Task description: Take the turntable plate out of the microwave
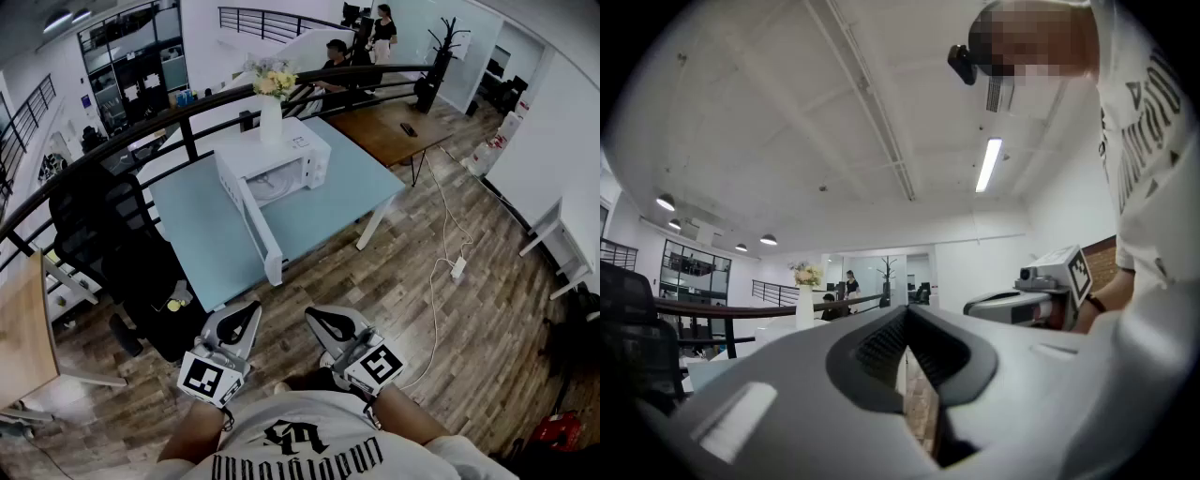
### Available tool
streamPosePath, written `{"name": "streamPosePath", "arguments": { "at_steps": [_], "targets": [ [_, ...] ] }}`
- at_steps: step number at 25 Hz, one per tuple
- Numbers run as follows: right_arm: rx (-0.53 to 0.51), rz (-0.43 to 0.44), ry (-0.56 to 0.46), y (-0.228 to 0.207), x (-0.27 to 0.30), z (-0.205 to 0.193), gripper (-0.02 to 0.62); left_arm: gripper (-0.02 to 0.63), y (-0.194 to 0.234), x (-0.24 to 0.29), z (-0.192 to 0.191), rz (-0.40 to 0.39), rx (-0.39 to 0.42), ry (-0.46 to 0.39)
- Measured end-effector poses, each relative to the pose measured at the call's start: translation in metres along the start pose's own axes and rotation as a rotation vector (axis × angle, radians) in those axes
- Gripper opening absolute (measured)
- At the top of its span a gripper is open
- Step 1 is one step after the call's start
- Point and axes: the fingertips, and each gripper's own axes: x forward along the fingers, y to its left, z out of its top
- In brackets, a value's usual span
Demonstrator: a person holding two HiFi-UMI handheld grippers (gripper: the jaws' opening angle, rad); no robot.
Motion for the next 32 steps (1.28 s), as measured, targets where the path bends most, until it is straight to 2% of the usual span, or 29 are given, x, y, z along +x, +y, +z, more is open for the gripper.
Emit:
{"name": "streamPosePath", "arguments": {
  "at_steps": [10, 18, 26, 32],
  "targets": [
    [0.012, -0.003, -0.003, -0.003, 0.001, -0.004, 0.003, 0.051, 0.000, 0.003, -0.004, 0.001, -0.012, 0.005],
    [0.038, 0.035, 0.039, -0.010, 0.002, -0.010, 0.003, 0.050, 0.001, 0.022, -0.011, -0.003, -0.033, 0.014],
    [0.052, 0.012, 0.031, -0.050, -0.001, -0.019, 0.003, 0.049, 0.001, 0.059, -0.021, -0.025, -0.035, 0.029],
    [0.049, 0.006, 0.015, -0.103, -0.007, -0.027, 0.003, 0.051, 0.002, 0.106, -0.025, -0.018, -0.033, 0.029]
  ]
}}
